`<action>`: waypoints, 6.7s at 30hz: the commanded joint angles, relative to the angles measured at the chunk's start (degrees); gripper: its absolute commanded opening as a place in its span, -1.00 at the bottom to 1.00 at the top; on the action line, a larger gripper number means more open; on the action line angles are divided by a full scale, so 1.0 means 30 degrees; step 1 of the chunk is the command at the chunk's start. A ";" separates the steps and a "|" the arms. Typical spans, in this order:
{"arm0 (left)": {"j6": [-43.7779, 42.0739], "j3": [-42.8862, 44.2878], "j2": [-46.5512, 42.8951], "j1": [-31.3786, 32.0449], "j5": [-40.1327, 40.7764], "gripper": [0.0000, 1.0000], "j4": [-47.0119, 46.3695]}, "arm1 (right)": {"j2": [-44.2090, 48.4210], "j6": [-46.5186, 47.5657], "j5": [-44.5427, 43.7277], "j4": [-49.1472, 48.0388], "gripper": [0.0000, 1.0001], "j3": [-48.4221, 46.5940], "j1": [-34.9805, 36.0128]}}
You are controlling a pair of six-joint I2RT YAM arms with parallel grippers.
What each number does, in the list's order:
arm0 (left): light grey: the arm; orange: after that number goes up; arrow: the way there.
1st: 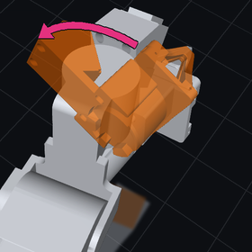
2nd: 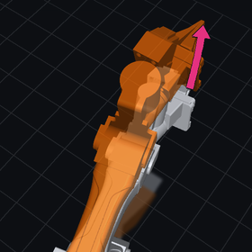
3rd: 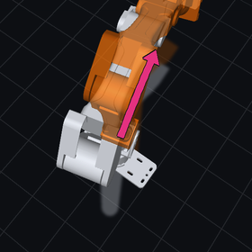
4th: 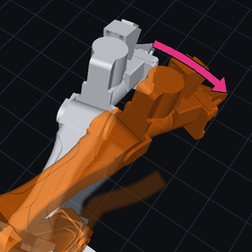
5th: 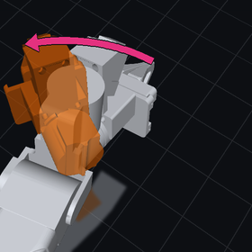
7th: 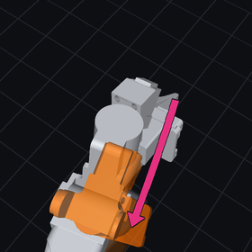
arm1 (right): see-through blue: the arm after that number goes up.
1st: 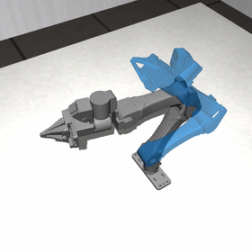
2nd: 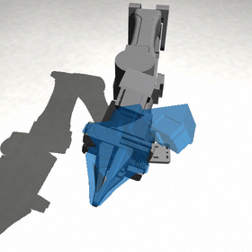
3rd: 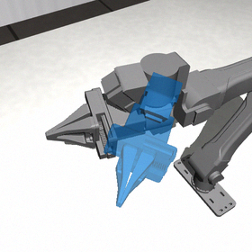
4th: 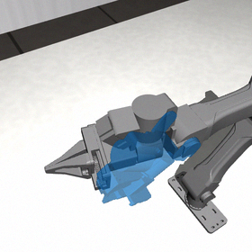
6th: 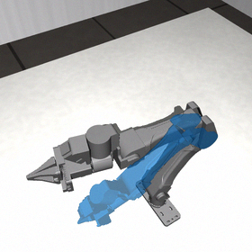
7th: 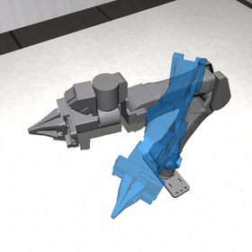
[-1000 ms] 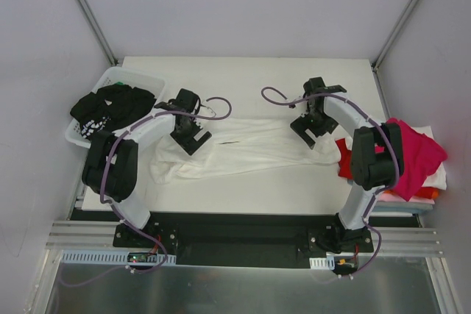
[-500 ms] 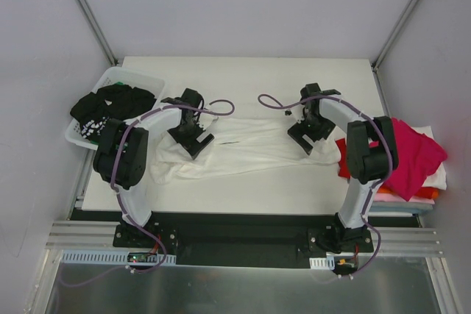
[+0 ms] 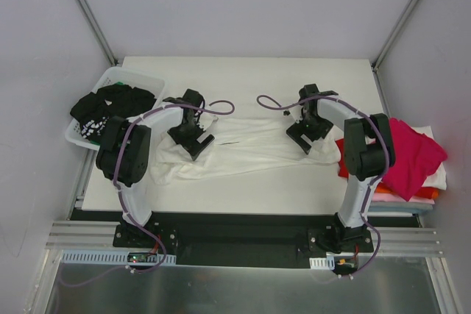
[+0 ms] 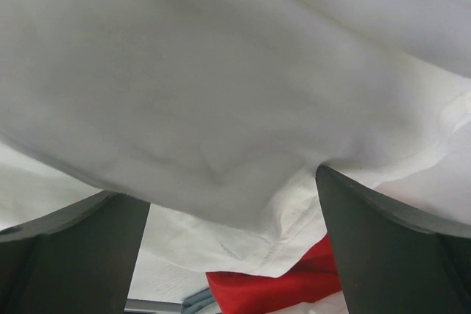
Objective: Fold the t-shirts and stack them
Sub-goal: Rotate the tshirt 90 degrees
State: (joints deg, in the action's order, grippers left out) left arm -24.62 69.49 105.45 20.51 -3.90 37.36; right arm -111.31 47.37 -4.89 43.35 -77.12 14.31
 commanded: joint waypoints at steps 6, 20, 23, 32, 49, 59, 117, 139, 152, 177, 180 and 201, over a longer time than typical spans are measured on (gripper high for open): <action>0.0677 0.1033 0.0973 -0.0070 0.0100 0.99 0.1724 | -0.0018 0.0292 -0.0392 -0.0096 0.93 0.0570 0.0095; 0.1642 0.2938 0.2203 -0.0070 0.1183 0.99 0.2194 | 0.1826 0.0058 -0.0627 -0.0534 0.93 0.3088 0.0855; 0.1995 0.3348 0.2408 -0.0070 0.1271 0.99 0.2164 | 0.2266 -0.0059 -0.0861 -0.0740 0.93 0.3792 0.1381; 0.2027 0.5573 0.3726 -0.0070 0.2530 0.99 0.2223 | 0.3000 -0.0294 -0.1359 -0.0857 0.93 0.4789 0.2817; 0.0415 1.3160 0.7827 -0.0070 0.3644 0.99 0.3131 | 0.2620 -0.0499 0.0250 -0.0214 0.93 0.4204 0.4313; 0.0180 1.6296 0.9146 -0.0041 0.2385 0.99 0.3540 | 0.3059 -0.0118 0.2207 0.0283 0.93 0.3883 0.4752; 0.3284 2.5408 1.5387 -0.0012 -0.0602 0.99 0.6062 | 0.1566 -0.0557 0.3503 0.1164 0.93 0.2651 0.8590; 0.2966 2.6201 1.5299 -0.0011 -0.1396 0.99 0.3395 | 0.0100 -0.0909 0.4295 0.0461 0.93 0.2475 0.9734; -0.1340 2.4940 1.5651 0.1189 0.1768 0.99 0.4566 | 0.0013 -0.0967 0.4352 0.0724 0.93 0.2241 0.9851; -0.5649 2.4824 1.5944 0.1659 0.3760 0.99 0.4187 | -0.0925 -0.0499 0.5699 0.1750 0.93 0.0746 1.1901; -0.6380 2.4794 1.5886 0.1600 0.4199 0.99 0.3400 | -0.0954 -0.0616 0.6021 0.2042 0.93 0.0601 1.2164; -1.0425 2.4707 1.5885 0.2038 0.4875 0.99 -0.0530 | -0.2565 -0.0850 0.7281 0.3506 0.93 -0.2473 1.4010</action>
State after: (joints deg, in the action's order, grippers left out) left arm -52.29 144.38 152.07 25.91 9.74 39.53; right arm -115.42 44.16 8.82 55.02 -82.89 54.63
